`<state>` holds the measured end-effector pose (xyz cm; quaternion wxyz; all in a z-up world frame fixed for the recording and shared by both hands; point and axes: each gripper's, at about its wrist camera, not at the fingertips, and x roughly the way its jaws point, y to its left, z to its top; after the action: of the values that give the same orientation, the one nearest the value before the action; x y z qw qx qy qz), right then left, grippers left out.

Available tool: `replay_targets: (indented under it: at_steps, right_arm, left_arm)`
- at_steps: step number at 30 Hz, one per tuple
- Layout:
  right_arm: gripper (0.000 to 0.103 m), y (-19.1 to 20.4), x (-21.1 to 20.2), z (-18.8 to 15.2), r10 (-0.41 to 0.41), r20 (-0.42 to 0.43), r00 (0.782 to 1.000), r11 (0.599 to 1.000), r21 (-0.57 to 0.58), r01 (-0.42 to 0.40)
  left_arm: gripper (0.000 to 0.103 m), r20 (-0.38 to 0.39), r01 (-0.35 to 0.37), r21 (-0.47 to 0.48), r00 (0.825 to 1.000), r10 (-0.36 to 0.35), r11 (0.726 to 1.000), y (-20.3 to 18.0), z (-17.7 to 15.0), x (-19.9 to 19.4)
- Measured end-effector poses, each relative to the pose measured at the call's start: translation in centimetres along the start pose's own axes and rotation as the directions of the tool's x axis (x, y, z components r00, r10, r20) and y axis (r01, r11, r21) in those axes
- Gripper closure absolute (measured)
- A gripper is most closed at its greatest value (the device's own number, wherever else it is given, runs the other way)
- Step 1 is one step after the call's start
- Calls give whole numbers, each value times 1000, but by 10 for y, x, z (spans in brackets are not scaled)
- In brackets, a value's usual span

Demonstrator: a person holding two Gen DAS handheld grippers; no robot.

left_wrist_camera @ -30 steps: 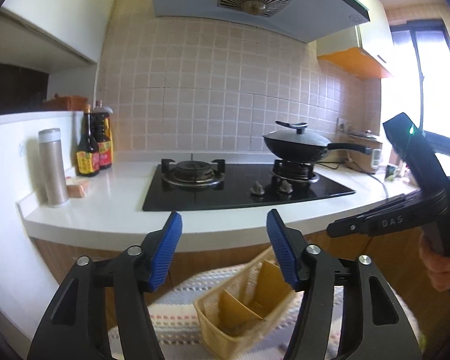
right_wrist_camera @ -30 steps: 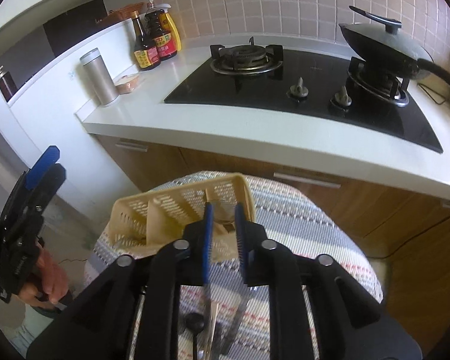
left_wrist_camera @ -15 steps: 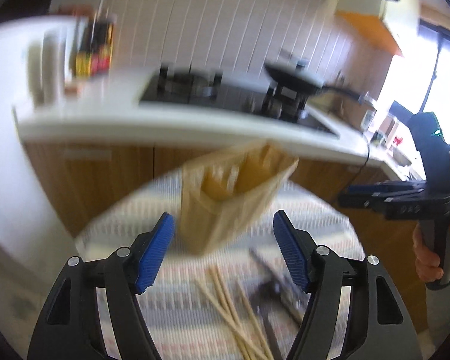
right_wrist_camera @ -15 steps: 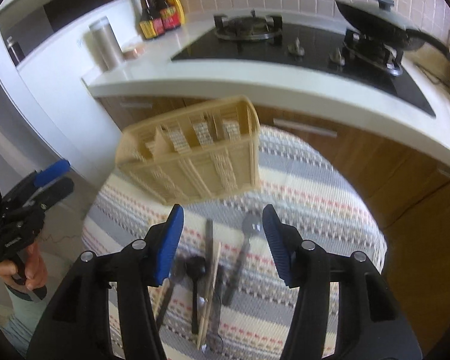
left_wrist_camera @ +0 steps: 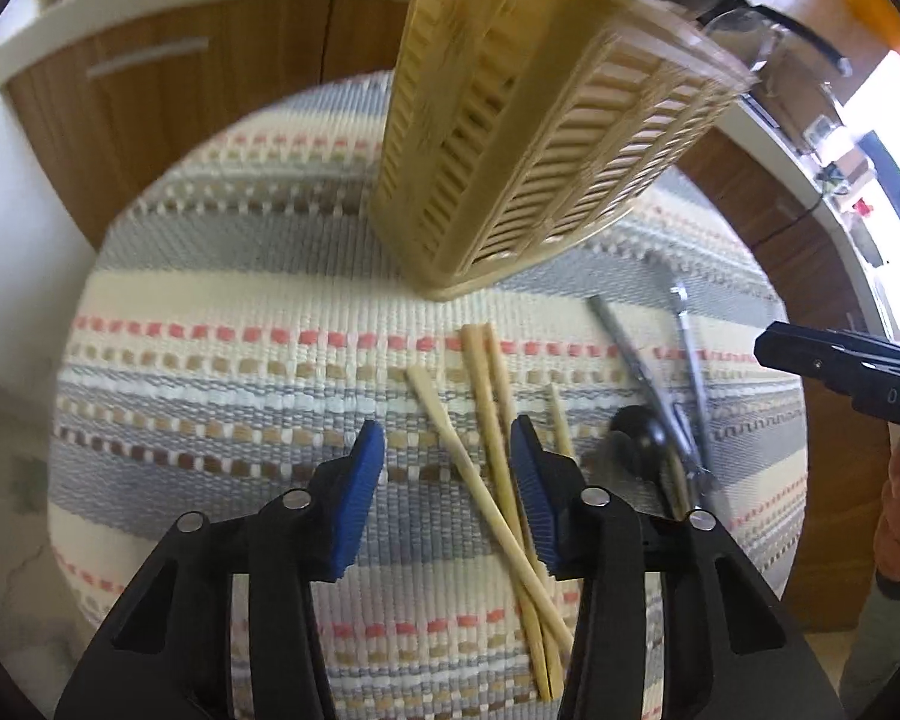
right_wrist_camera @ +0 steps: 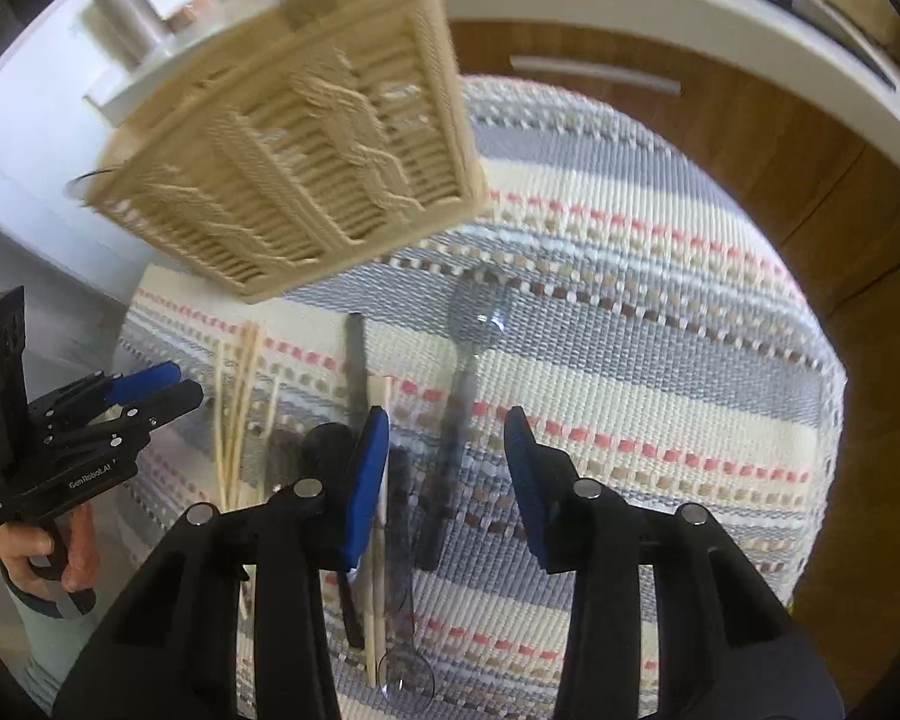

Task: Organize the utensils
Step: 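Move both tools back over the utensils on the tablecloth, then grasp a clear spoon with the right tool while the left tool grasps a wooden chopstick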

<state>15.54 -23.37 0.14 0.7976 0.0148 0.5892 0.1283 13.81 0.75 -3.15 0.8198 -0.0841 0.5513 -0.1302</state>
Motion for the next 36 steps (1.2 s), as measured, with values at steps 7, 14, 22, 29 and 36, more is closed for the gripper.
replay_targets:
  at_steps: [7, 14, 22, 29, 36]
  right_arm:
    - [70, -13, 26, 11, -11, -46, 999, 999, 31, 12]
    - [73, -12, 50, 18, -38, -107, 994, 998, 37, 42]
    - [76, 12, 63, 25, -123, -134, 983, 992, -31, 119]
    - [91, 21, 64, 26, -171, -145, 975, 983, -88, 159]
    - [91, 7, 63, 25, -132, -160, 978, 990, -71, 122]
  left_arm:
    - [72, -20, -56, -9, 998, 56, 998, -4, 9, 16]
    - [85, -18, -132, 117, 991, 135, 984, -36, 6, 24]
    - [100, -35, -93, 233, 994, 104, 968, -49, 9, 27]
    - [103, -64, -103, 331, 989, 132, 938, -43, 6, 23]
    - [79, -105, 18, 196, 994, 3, 981, -26, 8, 16]
